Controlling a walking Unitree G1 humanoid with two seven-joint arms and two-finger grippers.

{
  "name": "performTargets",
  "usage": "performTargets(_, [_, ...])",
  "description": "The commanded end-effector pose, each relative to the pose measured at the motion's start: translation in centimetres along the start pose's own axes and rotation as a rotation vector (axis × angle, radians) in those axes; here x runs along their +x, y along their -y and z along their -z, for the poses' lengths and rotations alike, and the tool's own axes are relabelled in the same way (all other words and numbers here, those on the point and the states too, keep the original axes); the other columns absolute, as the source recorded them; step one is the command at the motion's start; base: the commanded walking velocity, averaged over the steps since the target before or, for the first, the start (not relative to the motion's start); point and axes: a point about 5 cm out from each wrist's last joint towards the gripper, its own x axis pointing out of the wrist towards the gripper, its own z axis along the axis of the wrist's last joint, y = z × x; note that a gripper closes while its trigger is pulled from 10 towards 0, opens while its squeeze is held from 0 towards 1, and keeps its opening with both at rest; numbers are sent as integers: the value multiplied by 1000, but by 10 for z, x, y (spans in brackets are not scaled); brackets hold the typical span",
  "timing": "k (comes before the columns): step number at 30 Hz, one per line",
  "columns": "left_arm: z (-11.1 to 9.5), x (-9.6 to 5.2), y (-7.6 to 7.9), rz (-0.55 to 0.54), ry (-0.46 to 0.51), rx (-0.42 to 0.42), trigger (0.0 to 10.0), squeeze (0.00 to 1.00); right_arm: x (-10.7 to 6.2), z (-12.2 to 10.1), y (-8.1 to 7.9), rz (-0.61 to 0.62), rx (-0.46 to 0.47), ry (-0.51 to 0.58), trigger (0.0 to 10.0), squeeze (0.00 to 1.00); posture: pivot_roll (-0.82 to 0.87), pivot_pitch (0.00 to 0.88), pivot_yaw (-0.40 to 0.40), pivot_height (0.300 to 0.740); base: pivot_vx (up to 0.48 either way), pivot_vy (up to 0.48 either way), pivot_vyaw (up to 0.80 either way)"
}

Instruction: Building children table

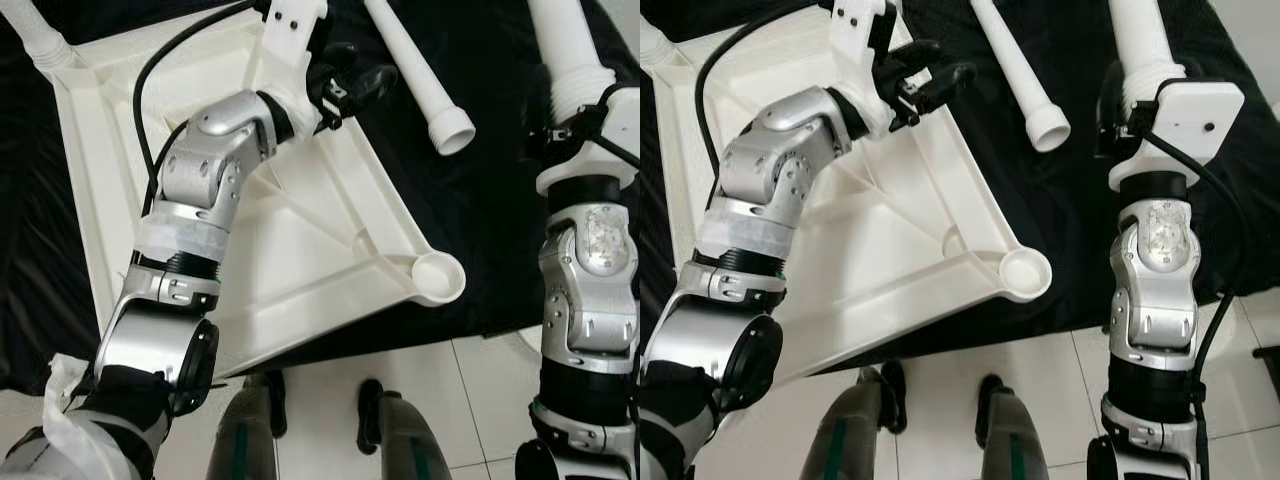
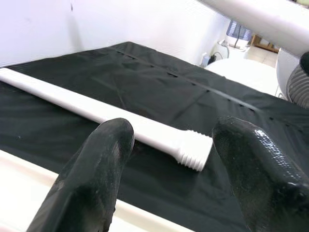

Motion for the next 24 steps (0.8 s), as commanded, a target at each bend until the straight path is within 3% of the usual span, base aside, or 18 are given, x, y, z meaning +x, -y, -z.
performTargets(1, [2,1,-6,-58,-19,-17,10000,0,-2,-5,-1,7,-29,42,10000,0,50,113,76,740,0,0,0])
performTargets(6, [8,3,-8,-60,-20,-54,10000,0,-7,-3,-2,-1,-4,48,10000,0,34,78,77,740,0,0,0])
performTargets(8, [12,5,-8,-64,-32,-56,10000,0,-9,-2,-4,-24,48,50,10000,0,28,61,76,740,0,0,0])
performTargets(16, [18,7,-5,-25,-13,-29,10000,0,-7,0,-4,-60,41,89,10000,0,14,0,74,740,0,0,0])
performTargets(18, [18,7,-4,0,0,-55,10000,0,-7,-1,-4,-60,38,101,10000,0,14,0,72,740,0,0,0])
performTargets(19, [19,7,-3,25,2,-89,10000,255,-6,-1,-4,-60,41,110,10000,0,14,0,72,740,0,0,0])
performTargets(22, [19,7,-3,25,2,-89,10000,255,-6,-1,-4,-60,41,110,10000,0,14,0,72,740,0,0,0])
performTargets(23, [21,7,-4,48,6,-161,10000,1000,-6,-3,-7,-78,55,129,10000,0,12,0,78,740,0,0,0])
performTargets(24, [22,7,-4,63,1,-215,10000,1000,-6,-5,-10,-98,66,146,10000,0,11,0,79,740,0,0,0])
